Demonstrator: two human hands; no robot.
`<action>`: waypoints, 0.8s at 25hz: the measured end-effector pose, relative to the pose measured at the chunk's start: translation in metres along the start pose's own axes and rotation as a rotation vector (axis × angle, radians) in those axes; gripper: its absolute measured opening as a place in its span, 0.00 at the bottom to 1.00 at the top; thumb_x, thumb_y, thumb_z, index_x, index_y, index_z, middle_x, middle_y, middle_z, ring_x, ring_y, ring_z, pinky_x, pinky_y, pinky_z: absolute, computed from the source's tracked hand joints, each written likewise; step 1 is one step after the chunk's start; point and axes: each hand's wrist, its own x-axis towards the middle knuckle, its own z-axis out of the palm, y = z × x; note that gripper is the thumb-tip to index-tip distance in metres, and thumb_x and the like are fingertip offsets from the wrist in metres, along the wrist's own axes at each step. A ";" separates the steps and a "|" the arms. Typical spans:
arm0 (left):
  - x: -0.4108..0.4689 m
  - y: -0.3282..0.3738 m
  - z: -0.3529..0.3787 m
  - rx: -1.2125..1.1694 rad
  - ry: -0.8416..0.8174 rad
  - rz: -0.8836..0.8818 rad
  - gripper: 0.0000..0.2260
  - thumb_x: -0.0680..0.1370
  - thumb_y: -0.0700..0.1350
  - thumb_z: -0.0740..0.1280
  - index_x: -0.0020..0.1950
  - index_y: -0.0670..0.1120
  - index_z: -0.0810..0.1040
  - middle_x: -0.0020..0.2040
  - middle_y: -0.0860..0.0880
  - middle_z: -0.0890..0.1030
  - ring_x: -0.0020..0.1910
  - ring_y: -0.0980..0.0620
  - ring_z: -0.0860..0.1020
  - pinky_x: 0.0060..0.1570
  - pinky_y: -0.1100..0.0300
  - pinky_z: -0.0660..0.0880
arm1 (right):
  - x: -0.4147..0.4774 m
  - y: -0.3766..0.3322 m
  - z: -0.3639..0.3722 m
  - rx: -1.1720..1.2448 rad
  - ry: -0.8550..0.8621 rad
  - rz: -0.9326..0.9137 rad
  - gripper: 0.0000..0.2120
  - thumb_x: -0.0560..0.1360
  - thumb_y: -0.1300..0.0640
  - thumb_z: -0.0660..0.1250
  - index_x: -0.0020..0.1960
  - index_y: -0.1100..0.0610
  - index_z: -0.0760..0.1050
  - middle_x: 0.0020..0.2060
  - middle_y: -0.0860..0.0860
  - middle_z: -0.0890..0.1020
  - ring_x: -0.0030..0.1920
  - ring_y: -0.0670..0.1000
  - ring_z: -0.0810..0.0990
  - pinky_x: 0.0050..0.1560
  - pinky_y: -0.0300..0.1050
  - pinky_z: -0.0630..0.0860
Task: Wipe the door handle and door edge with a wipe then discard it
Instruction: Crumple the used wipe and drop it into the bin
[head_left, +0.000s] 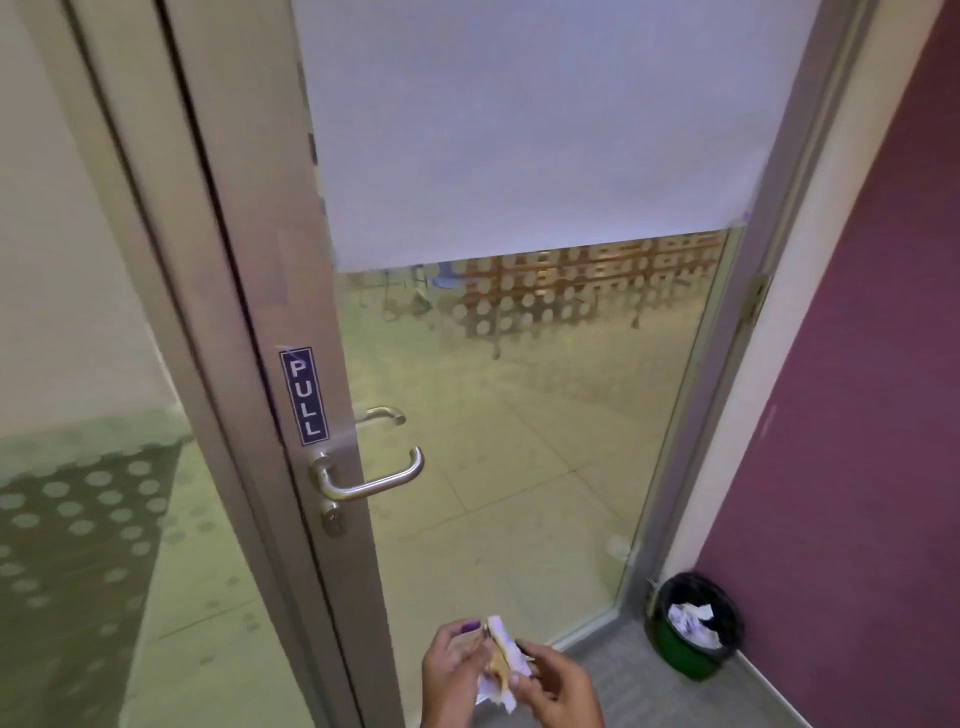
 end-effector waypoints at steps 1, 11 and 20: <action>-0.004 -0.008 0.019 0.014 -0.019 0.000 0.09 0.72 0.25 0.69 0.45 0.37 0.78 0.33 0.42 0.84 0.30 0.50 0.81 0.30 0.63 0.76 | -0.005 0.006 -0.017 0.001 0.024 -0.030 0.14 0.70 0.73 0.71 0.51 0.58 0.84 0.34 0.52 0.85 0.34 0.46 0.78 0.36 0.36 0.74; -0.038 -0.077 0.227 0.278 -0.268 -0.008 0.07 0.74 0.30 0.70 0.46 0.41 0.82 0.37 0.48 0.85 0.34 0.58 0.82 0.36 0.70 0.76 | 0.013 0.032 -0.199 0.294 0.409 0.131 0.14 0.77 0.71 0.62 0.55 0.59 0.81 0.43 0.49 0.86 0.39 0.43 0.82 0.40 0.32 0.78; 0.008 -0.108 0.329 0.255 -0.219 -0.254 0.06 0.72 0.29 0.72 0.45 0.37 0.79 0.41 0.39 0.83 0.36 0.47 0.80 0.29 0.63 0.77 | 0.043 0.066 -0.306 0.012 0.207 0.134 0.27 0.75 0.67 0.66 0.71 0.52 0.68 0.60 0.48 0.81 0.53 0.37 0.80 0.56 0.32 0.75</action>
